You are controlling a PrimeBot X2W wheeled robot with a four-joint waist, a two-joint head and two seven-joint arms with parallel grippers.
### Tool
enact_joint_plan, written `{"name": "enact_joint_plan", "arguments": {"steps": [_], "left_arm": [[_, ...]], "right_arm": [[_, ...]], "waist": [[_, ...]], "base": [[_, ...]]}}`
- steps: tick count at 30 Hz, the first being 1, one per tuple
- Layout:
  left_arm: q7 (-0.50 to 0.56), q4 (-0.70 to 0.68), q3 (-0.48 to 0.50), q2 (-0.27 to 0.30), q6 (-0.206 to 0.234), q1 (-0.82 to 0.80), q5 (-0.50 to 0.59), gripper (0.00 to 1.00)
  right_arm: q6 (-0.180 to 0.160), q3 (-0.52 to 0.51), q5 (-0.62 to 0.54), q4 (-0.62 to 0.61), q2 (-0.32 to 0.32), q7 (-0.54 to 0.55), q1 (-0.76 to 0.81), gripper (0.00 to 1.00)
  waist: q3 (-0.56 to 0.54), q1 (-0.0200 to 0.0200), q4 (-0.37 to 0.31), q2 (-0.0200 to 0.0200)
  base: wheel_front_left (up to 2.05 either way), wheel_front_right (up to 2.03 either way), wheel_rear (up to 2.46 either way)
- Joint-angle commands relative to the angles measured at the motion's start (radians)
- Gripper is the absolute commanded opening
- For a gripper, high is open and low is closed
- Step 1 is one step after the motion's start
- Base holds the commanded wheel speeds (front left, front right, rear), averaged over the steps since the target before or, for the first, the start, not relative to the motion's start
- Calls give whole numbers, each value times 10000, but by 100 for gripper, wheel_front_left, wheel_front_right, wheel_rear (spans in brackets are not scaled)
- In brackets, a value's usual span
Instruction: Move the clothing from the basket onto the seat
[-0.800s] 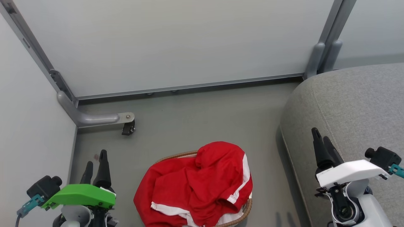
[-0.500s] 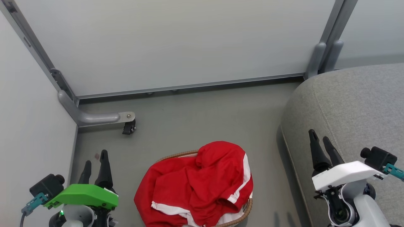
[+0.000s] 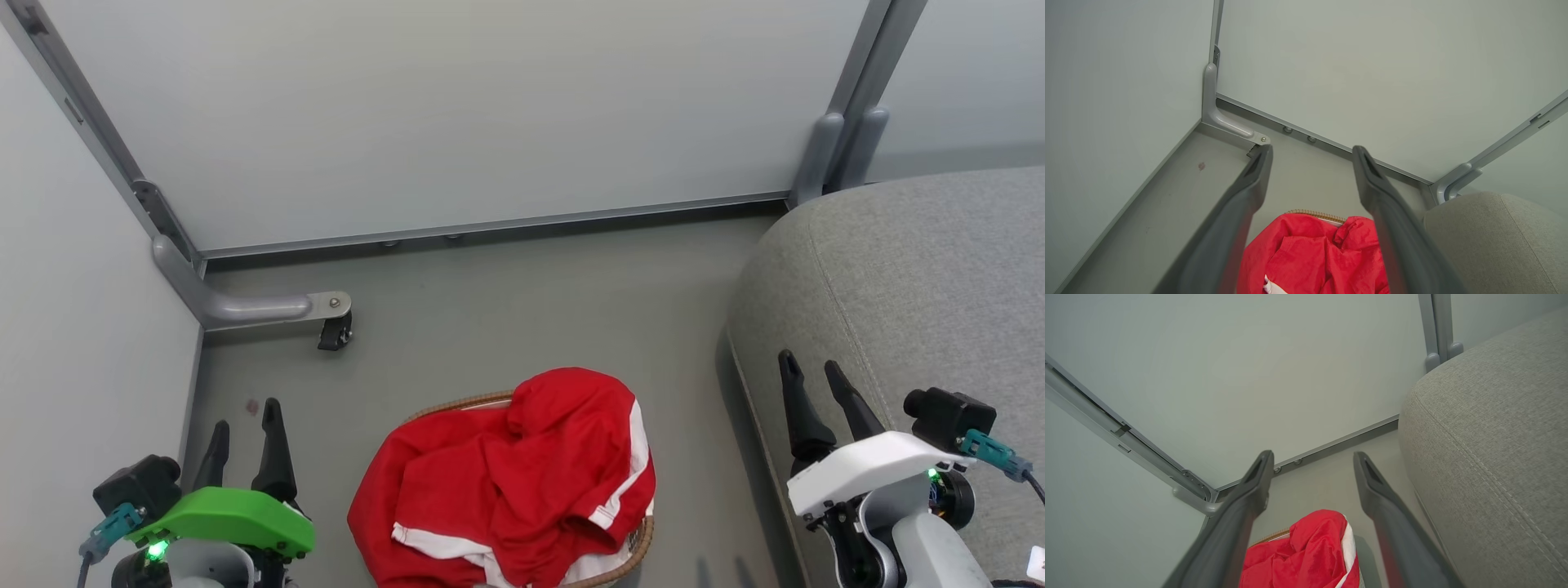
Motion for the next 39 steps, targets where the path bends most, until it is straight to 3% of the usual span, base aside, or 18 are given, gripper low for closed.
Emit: {"name": "enact_joint_plan", "arguments": {"steps": [1,39], "left_arm": [[-124,-44,9,45,-64,-20,349,100],[-1004,234,-188,-204,-309,473,3898,100]], "right_arm": [[5,46,-336,-34,-44,-125,-23,100],[5,311,-3817,256,-83,-1007,247,100]], "waist": [[-25,0,7,0],[-115,0,41,0]], "base": [[0,0,0],[0,0,0]]}}
